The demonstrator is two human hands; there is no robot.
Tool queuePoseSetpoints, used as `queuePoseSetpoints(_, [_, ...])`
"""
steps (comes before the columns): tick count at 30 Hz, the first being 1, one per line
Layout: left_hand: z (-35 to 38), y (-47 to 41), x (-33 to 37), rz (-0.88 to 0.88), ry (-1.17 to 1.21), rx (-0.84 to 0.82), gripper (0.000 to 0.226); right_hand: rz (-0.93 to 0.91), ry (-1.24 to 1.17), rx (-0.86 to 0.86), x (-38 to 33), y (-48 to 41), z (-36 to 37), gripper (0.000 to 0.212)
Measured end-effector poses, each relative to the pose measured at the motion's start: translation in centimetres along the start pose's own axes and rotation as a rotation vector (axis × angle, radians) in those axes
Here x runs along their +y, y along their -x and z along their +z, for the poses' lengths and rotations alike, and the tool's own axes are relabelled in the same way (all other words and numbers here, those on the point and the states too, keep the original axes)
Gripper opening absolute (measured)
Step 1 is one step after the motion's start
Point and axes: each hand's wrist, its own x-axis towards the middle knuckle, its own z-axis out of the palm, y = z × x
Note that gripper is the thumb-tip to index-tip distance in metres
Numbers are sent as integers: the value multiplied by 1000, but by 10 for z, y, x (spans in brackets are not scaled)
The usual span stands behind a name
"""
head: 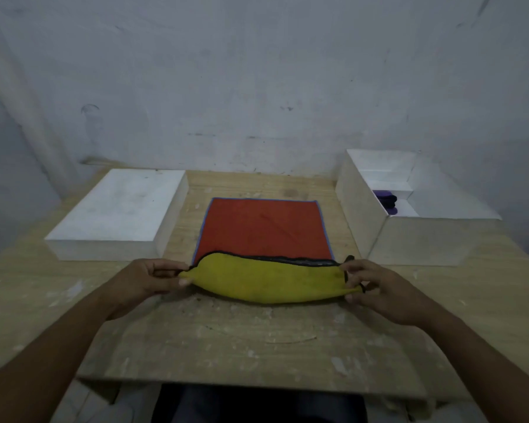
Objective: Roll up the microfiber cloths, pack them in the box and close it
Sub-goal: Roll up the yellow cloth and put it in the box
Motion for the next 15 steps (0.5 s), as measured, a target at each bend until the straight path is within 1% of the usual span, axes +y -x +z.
queuePoseSetpoints(1, [-1, -1, -2, -6, -11, -39, 50, 13, -77, 17, 2, -1, 1, 11])
queuePoseSetpoints(2, [-1, -1, -3, -13, -30, -61, 54, 40, -174, 35, 2, -3, 2, 12])
queuePoseSetpoints(3, [-1, -3, -4, -10, -60, -60, 52, 72, -268, 52, 2, -5, 3, 12])
queuePoseSetpoints(7, [2, -10, -4, 55, -123, 56, 18, 136, -456, 184, 2, -17, 9, 6])
queuePoseSetpoints(8, [3, -13, -4, 75, -120, 83, 14, 161, -485, 232, 3, -22, 12, 6])
queuePoseSetpoints(11, [8, -23, 0, 117, -55, 144, 15, 255, -529, 354, 4, -33, 19, 15])
queuePoseSetpoints(13, [14, -29, 3, 120, 37, 156, 12, 316, -552, 435, 4, -39, 21, 18])
queuePoseSetpoints(15, [21, -35, 3, 118, 116, 145, 15, 366, -540, 473, 5, -44, 24, 21])
